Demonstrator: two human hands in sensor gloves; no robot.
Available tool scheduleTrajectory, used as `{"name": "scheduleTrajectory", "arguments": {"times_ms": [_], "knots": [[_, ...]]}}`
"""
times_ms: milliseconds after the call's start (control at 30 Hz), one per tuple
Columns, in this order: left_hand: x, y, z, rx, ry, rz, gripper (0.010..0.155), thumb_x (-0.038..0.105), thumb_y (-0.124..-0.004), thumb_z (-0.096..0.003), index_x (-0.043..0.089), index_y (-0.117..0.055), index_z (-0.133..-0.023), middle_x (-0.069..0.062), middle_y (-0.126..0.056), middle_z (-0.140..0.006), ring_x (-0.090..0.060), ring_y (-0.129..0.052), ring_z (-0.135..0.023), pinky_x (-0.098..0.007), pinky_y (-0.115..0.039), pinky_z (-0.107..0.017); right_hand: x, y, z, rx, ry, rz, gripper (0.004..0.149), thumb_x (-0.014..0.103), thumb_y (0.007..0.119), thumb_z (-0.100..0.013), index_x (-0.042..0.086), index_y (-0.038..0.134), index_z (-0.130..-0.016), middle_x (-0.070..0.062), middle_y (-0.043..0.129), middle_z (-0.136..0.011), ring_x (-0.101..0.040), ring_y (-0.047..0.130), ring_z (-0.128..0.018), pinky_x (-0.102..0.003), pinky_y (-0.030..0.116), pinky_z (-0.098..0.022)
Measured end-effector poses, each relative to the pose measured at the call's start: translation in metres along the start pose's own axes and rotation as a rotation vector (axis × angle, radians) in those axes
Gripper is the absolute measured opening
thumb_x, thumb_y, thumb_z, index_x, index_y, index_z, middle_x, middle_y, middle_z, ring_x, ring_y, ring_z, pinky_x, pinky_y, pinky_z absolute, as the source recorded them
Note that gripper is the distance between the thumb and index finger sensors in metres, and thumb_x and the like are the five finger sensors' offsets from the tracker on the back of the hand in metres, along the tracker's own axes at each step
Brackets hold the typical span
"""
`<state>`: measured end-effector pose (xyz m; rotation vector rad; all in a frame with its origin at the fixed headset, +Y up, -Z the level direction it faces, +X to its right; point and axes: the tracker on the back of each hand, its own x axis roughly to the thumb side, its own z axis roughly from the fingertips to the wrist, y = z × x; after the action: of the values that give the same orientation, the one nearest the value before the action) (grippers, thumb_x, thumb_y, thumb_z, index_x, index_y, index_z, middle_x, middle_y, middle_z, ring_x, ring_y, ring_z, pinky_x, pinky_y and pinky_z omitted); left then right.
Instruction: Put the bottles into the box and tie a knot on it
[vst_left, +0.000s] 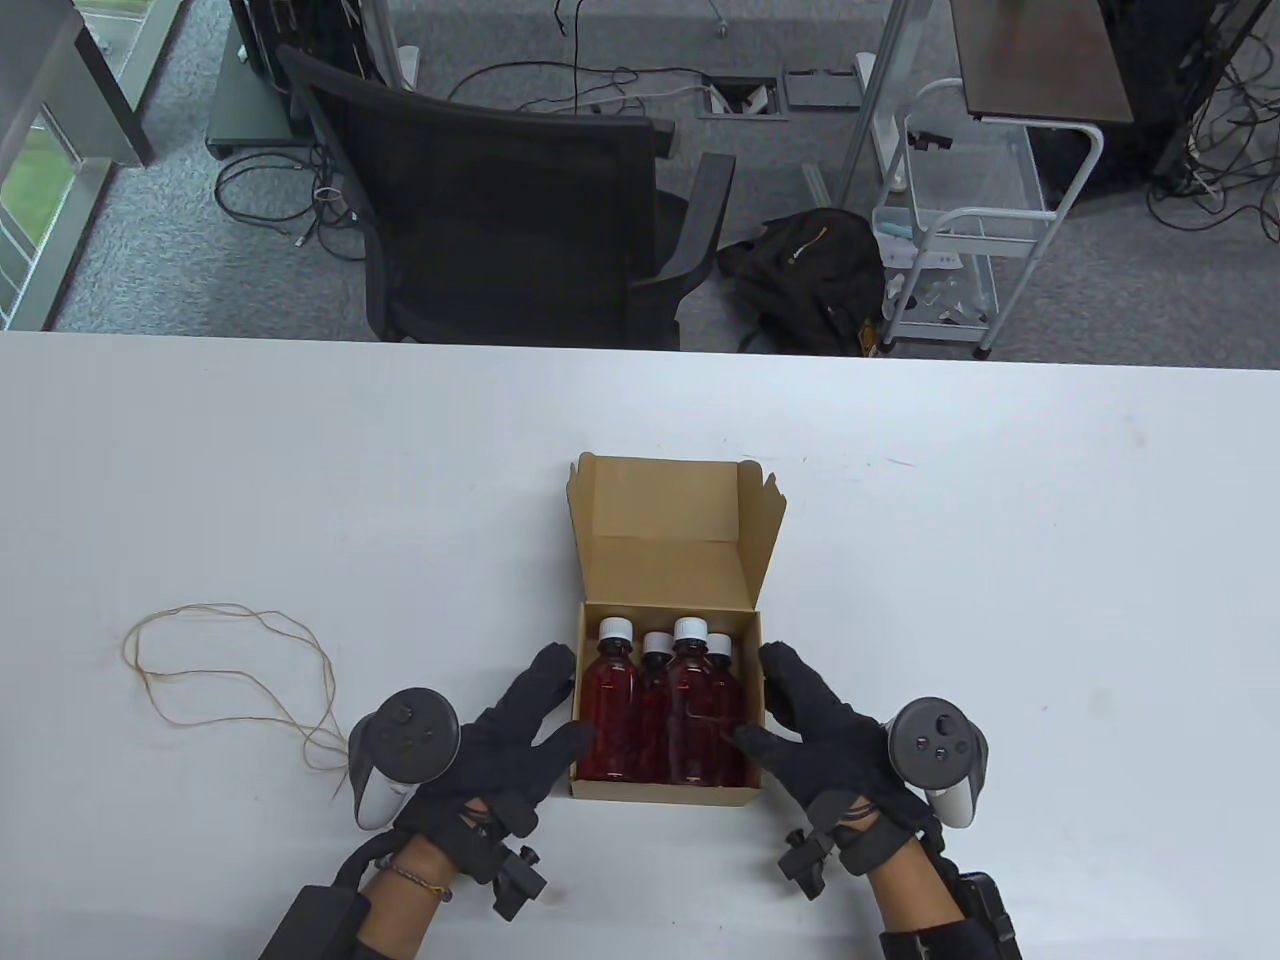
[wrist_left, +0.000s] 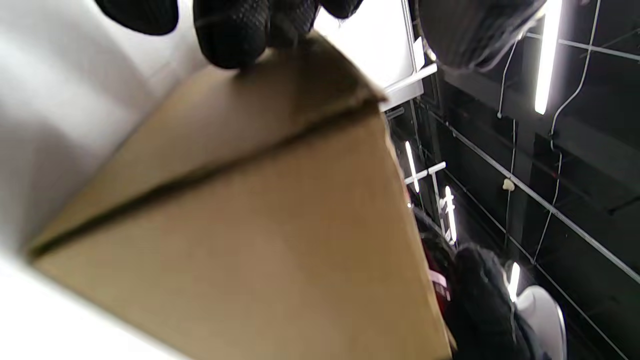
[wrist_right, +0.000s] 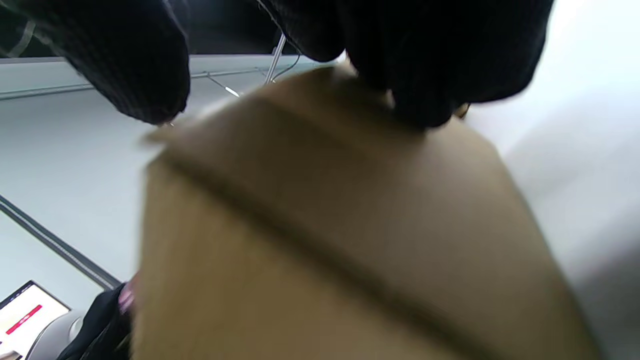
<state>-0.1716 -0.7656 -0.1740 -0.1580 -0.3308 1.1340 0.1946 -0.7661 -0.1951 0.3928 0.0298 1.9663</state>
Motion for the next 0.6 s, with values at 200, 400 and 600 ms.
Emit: {"name": "scheduleTrajectory", "arguments": {"times_ms": [200, 400, 600], "knots": [[-0.001, 0.008, 0.001, 0.043, 0.022, -0.033, 0.083, 0.053, -0.080, -0.0518, 0.006, -0.052, -0.114, -0.019, -0.089, -0.096, -0.043, -0.099, -0.078, -0.069, -0.069, -0.065, -0.009, -0.009, -0.001, -0.037, 0.036, 0.018, 0.077, 0.046, 0.086, -0.046, -0.004, 0.062, -0.099, -0.023, 0.092, -0.071, -0.031, 0.105, -0.044, -0.047, 0.092, -0.032], [-0.002, 0.002, -0.008, 0.015, 0.084, -0.155, 0.086, 0.052, -0.085, -0.0496, 0.006, -0.051, -0.114, -0.014, -0.091, -0.089, -0.040, -0.100, -0.072, -0.068, -0.070, -0.065, -0.024, -0.008, -0.005, 0.024, 0.129, -0.065, 0.076, 0.046, 0.088, -0.045, -0.001, 0.064, -0.099, -0.017, 0.096, -0.066, -0.027, 0.104, -0.039, -0.046, 0.091, -0.030], [-0.013, 0.002, -0.020, -0.123, 0.135, 0.029, 0.096, 0.050, -0.085, -0.0514, 0.012, -0.030, -0.121, -0.027, -0.039, -0.126, -0.060, -0.058, -0.107, -0.074, -0.054, -0.070, -0.035, 0.007, -0.013, 0.238, 0.145, -0.329, 0.089, 0.038, 0.080, -0.050, 0.002, 0.022, -0.108, -0.031, 0.029, -0.110, -0.061, 0.036, -0.093, -0.070, 0.044, -0.065]]}}
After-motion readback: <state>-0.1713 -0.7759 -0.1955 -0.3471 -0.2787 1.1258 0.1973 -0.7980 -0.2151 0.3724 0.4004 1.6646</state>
